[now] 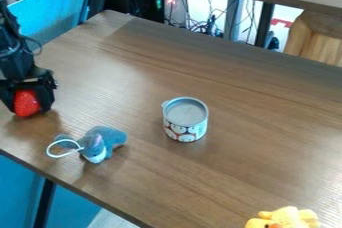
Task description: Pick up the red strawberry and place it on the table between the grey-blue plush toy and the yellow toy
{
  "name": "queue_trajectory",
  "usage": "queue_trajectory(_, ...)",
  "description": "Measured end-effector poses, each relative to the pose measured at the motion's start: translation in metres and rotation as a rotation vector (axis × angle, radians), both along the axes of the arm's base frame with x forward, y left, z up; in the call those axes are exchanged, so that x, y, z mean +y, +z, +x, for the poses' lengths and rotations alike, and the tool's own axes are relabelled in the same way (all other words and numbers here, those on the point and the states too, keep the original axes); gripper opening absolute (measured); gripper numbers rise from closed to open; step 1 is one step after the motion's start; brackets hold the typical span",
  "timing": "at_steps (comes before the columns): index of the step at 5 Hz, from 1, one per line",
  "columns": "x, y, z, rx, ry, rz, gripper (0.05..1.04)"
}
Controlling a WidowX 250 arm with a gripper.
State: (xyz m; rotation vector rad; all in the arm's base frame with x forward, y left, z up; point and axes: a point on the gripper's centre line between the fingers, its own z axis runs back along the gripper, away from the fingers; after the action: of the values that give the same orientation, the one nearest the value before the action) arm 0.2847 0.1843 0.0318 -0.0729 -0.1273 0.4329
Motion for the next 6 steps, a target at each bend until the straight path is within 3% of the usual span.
queue_trajectory(1, 0.002, 0.039, -0.006, -0.027, -0.133, 0.003, 0.85)
queue_trajectory(2, -0.015, 0.055, -0.001, -0.026, -0.281, 0.05, 0.85)
queue_trajectory(3, -0.067, 0.065, 0.004, -0.044, -0.44, 0.107, 0.85)
queue_trajectory(5, -0.164, 0.073, -0.024, -0.036, -0.659, 0.074, 0.85)
queue_trajectory(6, -0.212, 0.064, -0.044, -0.014, -0.786, 0.053, 0.85)
